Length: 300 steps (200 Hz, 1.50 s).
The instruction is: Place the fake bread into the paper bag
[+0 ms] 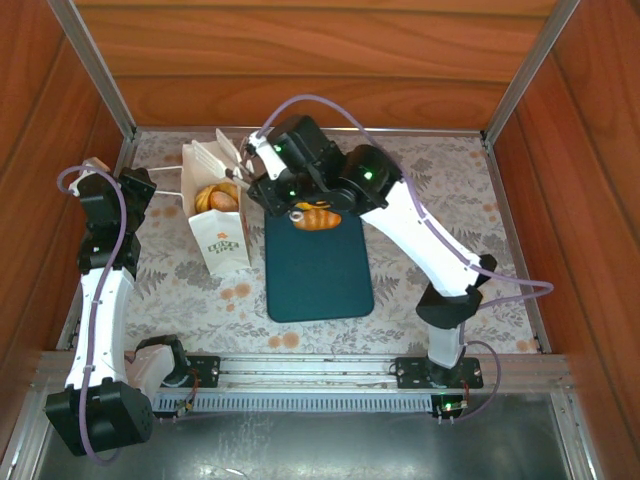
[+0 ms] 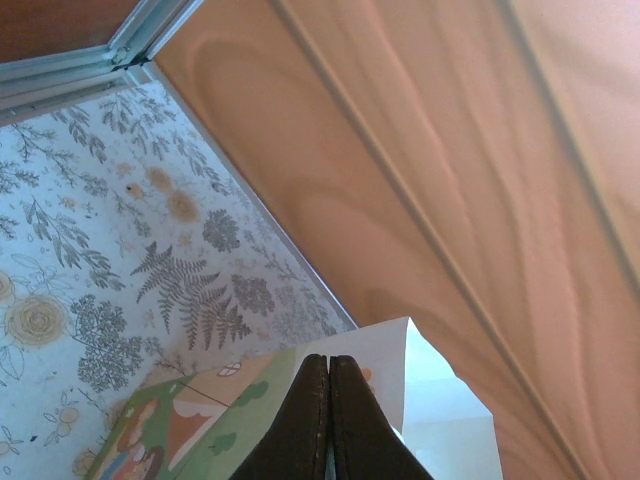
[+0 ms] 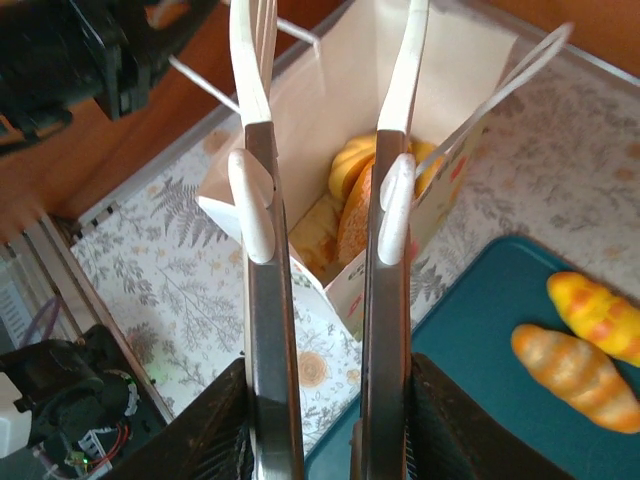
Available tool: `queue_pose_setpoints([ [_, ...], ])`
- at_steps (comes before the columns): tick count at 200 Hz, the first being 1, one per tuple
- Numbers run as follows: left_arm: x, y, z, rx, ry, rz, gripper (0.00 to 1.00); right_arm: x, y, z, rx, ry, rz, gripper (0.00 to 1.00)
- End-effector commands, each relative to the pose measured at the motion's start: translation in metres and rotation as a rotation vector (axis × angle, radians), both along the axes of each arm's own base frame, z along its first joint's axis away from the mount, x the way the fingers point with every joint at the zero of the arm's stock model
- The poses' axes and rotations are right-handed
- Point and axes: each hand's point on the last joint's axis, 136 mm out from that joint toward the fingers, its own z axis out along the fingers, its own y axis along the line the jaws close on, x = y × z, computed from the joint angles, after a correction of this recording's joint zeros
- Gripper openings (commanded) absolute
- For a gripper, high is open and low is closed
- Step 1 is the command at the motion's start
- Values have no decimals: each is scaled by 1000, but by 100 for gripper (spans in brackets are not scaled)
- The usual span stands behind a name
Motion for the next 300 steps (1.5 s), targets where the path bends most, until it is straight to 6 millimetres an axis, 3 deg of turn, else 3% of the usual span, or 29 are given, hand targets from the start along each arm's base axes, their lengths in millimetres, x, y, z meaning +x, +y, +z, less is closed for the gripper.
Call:
queue_pose_setpoints([
  [1,-1,2,10,-1,-30,10,0,7,-27,50,113,-93,-77,40],
  [33,-1,3,13,1,-33,11,0,19,-58,56,110,-114,-159,40],
  [54,-1,3,14,4,-35,10,0,29,-76,46,93,-87,-210,40],
  [59,-1,3,14,5,-34,10,0,26,-88,54,113,-93,-225,40],
  [71,-1,2,15,5,-36,9,0,30,-99,43,100,-61,-255,40],
  [118,0,3,15,5,-35,9,0,49,-131,-23,64,99,-362,39],
  [192,0,2,16,4,-36,7,0,80,-160,-138,21,356,-466,37],
  [246,0,2,17,3,-38,7,0,91,-169,-188,18,479,-498,36],
  [300,0,2,16,1,-36,5,0,96,-173,-220,-6,545,-526,35],
])
